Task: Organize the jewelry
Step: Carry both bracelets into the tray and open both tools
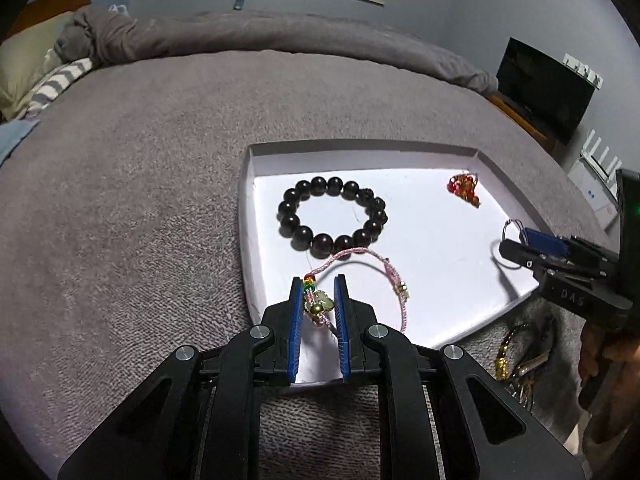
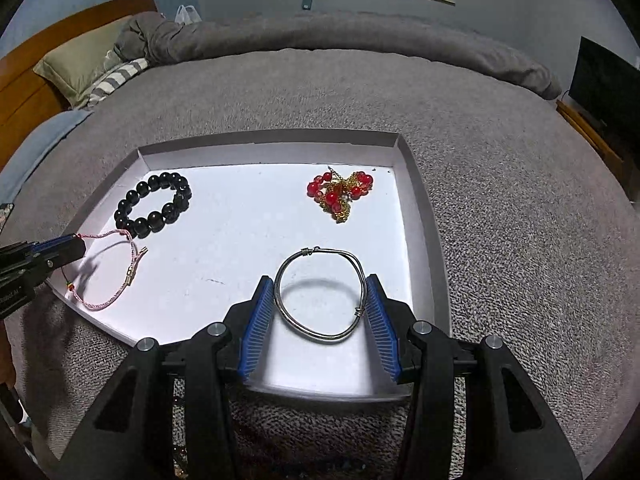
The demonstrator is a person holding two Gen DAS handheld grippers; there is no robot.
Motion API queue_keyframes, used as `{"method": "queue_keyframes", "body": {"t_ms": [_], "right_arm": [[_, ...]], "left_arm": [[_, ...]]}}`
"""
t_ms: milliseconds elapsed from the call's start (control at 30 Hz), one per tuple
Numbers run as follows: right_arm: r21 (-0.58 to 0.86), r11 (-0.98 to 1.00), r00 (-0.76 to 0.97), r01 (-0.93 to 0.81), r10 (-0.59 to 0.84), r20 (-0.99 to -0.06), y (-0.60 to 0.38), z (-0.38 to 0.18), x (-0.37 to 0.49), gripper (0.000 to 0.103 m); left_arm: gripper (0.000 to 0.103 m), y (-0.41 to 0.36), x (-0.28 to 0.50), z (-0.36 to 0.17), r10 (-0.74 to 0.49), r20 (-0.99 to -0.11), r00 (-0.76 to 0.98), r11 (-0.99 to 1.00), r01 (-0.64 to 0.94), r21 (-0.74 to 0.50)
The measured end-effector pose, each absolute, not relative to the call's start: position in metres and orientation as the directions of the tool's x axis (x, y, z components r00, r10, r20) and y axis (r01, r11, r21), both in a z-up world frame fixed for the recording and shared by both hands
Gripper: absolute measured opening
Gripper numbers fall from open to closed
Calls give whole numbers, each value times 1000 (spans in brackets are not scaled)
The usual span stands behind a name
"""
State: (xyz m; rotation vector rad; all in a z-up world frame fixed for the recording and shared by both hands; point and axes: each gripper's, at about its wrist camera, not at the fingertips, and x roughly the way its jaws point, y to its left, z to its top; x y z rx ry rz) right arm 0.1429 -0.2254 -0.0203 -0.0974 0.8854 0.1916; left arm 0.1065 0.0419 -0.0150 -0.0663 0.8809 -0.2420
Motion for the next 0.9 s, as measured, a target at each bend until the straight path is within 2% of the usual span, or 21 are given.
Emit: {"method": "queue_keyframes", "body": {"t_ms": [467,900], "right_arm": [[-30,978,613,-207,106,-783,-223,-24,147,47],[-43,974,574,-222,95,-813,-219,-24,151,47]], "left_arm": [[16,37,108,-19,-218,-762,610,973,200,-118],[18,32,110,-25,-147,-775,614,981,192,-34]]}}
